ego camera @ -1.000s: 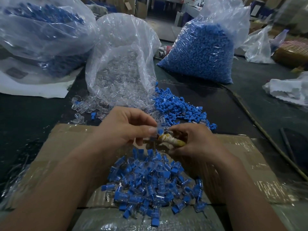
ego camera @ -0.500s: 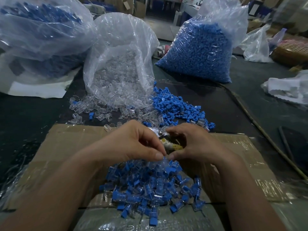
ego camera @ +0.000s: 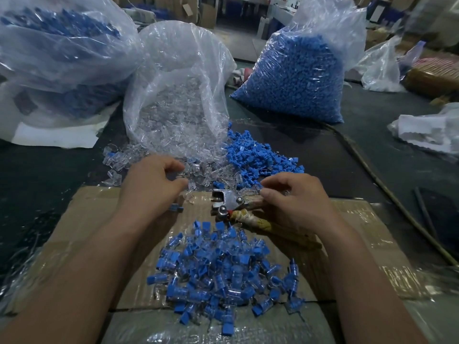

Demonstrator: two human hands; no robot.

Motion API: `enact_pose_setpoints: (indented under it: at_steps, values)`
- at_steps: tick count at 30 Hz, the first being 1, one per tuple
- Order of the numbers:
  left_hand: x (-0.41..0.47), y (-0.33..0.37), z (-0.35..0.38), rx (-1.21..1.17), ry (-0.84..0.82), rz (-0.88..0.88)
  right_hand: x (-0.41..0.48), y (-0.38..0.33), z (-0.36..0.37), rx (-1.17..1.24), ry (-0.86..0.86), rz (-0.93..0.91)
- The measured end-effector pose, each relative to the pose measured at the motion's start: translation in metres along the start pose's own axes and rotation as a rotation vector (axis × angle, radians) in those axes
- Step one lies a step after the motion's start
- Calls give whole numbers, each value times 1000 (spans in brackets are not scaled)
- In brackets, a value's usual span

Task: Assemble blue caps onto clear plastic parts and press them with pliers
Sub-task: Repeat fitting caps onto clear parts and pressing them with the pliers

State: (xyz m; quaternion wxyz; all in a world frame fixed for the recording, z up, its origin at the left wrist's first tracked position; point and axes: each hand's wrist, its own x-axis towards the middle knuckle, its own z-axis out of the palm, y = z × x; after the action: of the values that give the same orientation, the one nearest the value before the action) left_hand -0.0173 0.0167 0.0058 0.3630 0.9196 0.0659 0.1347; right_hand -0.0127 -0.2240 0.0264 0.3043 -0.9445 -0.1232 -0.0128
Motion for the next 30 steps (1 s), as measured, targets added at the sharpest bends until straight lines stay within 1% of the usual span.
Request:
enact_pose_setpoints:
  at_steps: [3, 7, 11, 17, 23, 27, 30]
  values:
    - [-3, 4, 0, 71, -81, 34, 0, 2, -1, 18, 72, 35]
    - [-5, 10, 1, 147, -127, 82, 0, 4, -1, 26, 182, 64]
    - [-7, 13, 0, 183, -242, 79, 1, 6, -2, 20, 272, 99]
    - [-8, 13, 1, 191, -260, 177, 3, 12, -2, 64, 339, 160]
    - [-8, 14, 1, 248, -301, 188, 4, 16, -3, 78, 368, 205]
    - [-10, 14, 1, 260, -333, 191, 7, 19, 1, 49, 319, 223]
    - [-11, 13, 3, 214, -302, 188, 11, 18, 6, -5, 242, 200]
